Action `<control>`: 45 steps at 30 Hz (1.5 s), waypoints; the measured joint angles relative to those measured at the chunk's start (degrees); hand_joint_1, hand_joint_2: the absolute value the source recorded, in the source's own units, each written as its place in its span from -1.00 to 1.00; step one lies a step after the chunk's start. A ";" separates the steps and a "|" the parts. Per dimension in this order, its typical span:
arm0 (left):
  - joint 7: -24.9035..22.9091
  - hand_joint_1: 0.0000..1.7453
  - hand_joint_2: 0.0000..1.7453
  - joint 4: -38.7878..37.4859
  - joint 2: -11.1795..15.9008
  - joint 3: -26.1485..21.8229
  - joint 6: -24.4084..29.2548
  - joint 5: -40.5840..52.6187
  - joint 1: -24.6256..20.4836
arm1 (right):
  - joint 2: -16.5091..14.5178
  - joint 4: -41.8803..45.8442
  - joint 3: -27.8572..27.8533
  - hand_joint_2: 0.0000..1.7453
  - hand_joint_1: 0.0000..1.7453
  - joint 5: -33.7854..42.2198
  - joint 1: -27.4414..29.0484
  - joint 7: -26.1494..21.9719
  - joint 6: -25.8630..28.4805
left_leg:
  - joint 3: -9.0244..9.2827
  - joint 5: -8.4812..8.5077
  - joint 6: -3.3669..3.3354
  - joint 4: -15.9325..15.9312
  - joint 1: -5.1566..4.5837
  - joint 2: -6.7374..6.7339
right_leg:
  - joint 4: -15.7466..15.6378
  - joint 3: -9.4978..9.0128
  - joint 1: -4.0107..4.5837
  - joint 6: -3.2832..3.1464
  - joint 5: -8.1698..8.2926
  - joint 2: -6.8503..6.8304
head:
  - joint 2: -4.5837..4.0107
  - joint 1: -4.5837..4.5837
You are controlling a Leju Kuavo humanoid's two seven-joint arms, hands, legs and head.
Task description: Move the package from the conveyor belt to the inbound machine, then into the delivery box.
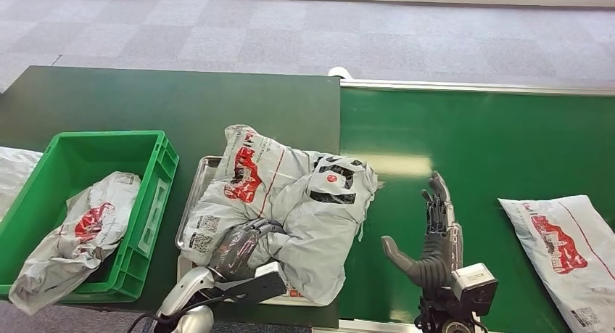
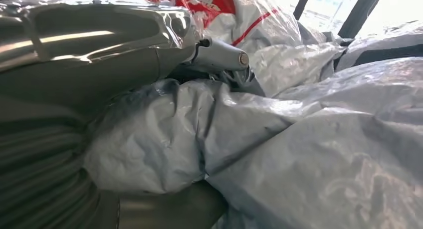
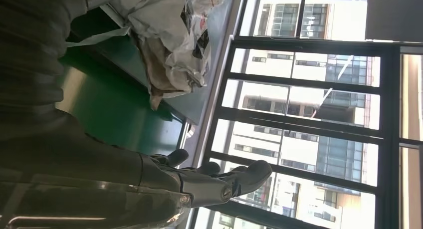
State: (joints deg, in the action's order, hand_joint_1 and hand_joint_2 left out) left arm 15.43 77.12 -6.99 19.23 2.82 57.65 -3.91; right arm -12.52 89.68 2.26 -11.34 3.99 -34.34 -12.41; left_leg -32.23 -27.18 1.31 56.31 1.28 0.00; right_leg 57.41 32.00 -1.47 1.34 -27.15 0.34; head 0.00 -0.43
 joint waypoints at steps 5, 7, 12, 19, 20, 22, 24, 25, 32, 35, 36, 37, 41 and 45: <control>0.53 1.00 1.00 -1.11 0.03 0.31 0.70 -0.21 -0.65 | 0.02 -0.40 -0.14 1.00 -1.00 0.16 -0.31 -0.38 0.07 | 0.15 0.02 -0.02 -0.01 0.00 0.04 | -0.02 -0.17 0.00 0.01 0.00 -0.02 | 0.00 0.00; 0.90 1.00 1.00 -1.83 0.04 0.35 1.43 -0.73 -1.24 | 0.04 -0.73 -0.16 1.00 -1.00 0.24 -0.68 -0.54 0.10 | 0.19 0.04 -0.02 -0.02 0.00 0.05 | -0.02 -0.21 0.00 0.00 0.01 -0.03 | 0.00 0.01; 1.90 1.00 1.00 -3.17 0.07 0.42 3.15 -2.17 -2.18 | 0.07 -1.36 -0.20 1.00 -1.00 0.55 -1.31 -0.76 0.14 | 0.26 0.15 -0.06 -0.02 0.00 0.05 | -0.02 -0.29 0.00 0.00 0.09 -0.03 | 0.00 0.00; 5.65 1.00 1.00 -3.27 0.05 0.02 8.38 -6.96 -2.15 | 0.04 -1.57 -0.27 1.00 -1.00 0.79 -1.73 -0.58 0.26 | 0.15 0.18 -0.06 -0.02 0.00 0.03 | -0.02 -0.15 0.00 0.00 0.14 -0.03 | 0.00 0.01; 6.24 1.00 1.00 -3.08 0.04 -0.12 9.26 -7.60 -2.11 | 0.03 -1.57 -0.28 1.00 -1.00 0.79 -1.73 -0.56 0.26 | 0.12 0.18 -0.06 -0.02 0.00 0.03 | -0.02 -0.12 0.00 0.00 0.14 -0.02 | 0.00 0.00; 7.34 1.00 1.00 -2.50 0.03 -0.42 10.73 -8.65 -2.03 | 0.02 -1.57 -0.32 1.00 -1.00 0.79 -1.73 -0.50 0.23 | 0.05 0.18 -0.06 -0.02 0.00 0.03 | -0.01 -0.04 0.00 0.00 0.15 -0.02 | 0.00 0.00; 8.62 1.00 1.00 -1.75 0.02 -0.69 12.03 -9.68 -1.98 | 0.01 -1.58 -0.38 1.00 -1.00 0.82 -1.74 -0.40 0.14 | -0.04 0.18 -0.06 -0.02 0.00 0.03 | -0.01 0.04 0.00 0.00 0.14 -0.02 | 0.00 0.00; 9.39 1.00 1.00 -1.32 -0.01 -0.84 12.74 -10.27 -1.95 | 0.00 -1.59 -0.42 1.00 -1.00 0.84 -1.76 -0.32 0.10 | -0.09 0.18 -0.06 -0.02 0.00 0.03 | -0.01 0.08 0.00 0.00 0.14 -0.02 | 0.00 -0.01; 14.10 1.00 1.00 1.50 -0.15 -1.38 16.63 -13.87 -1.89 | -0.02 -1.78 -0.76 1.00 -1.00 1.06 -2.33 -0.11 0.06 | -0.26 0.16 -0.06 -0.01 0.00 0.04 | 0.00 0.26 0.00 0.00 0.13 -0.02 | 0.00 0.00; 15.43 1.00 1.00 2.39 -0.19 -1.45 17.76 -14.91 -1.87 | -0.02 -1.98 -0.83 1.00 -1.00 1.16 -2.56 -0.09 0.05 | -0.28 0.16 -0.05 -0.01 0.00 0.04 | 0.00 0.27 0.00 0.00 0.13 -0.02 | 0.00 0.00; 15.85 1.00 1.00 2.63 -0.22 -1.49 18.14 -15.21 -1.85 | -0.02 -2.05 -0.85 1.00 -1.00 1.19 -2.64 -0.08 0.06 | -0.28 0.16 -0.05 -0.01 0.00 0.04 | 0.00 0.27 0.00 0.00 0.13 -0.02 | 0.00 0.00; 16.20 1.00 1.00 2.85 -0.26 -1.54 18.44 -15.46 -1.84 | -0.02 -2.11 -0.87 1.00 -1.00 1.20 -2.72 -0.07 0.07 | -0.28 0.16 -0.05 -0.01 0.00 0.04 | 0.00 0.27 0.00 0.00 0.13 -0.02 | 0.00 0.01; 17.46 1.00 1.00 3.48 -0.36 -1.79 19.91 -16.37 -1.70 | -0.02 -2.34 -0.96 1.00 -1.00 1.25 -2.92 -0.07 0.13 | -0.28 0.16 -0.05 -0.01 0.00 0.03 | 0.00 0.28 0.00 0.00 0.13 -0.02 | 0.00 0.00; 19.44 1.00 1.00 4.51 -0.57 -2.17 22.54 -17.45 -1.42 | -0.02 -2.73 -1.01 1.00 -1.00 1.44 -3.39 -0.13 0.44 | -0.29 0.16 -0.05 -0.01 0.00 0.03 | 0.00 0.28 0.00 0.00 0.13 -0.02 | 0.00 0.01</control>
State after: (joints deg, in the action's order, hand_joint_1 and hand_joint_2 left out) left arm 34.87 81.64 -7.56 17.05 25.36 40.20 -5.33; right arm -12.55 86.95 1.25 -9.91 0.60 -34.47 -11.98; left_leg -32.52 -27.03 1.26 56.30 1.28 0.04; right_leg 57.41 32.28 -1.47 1.34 -27.02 0.32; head 0.00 -0.42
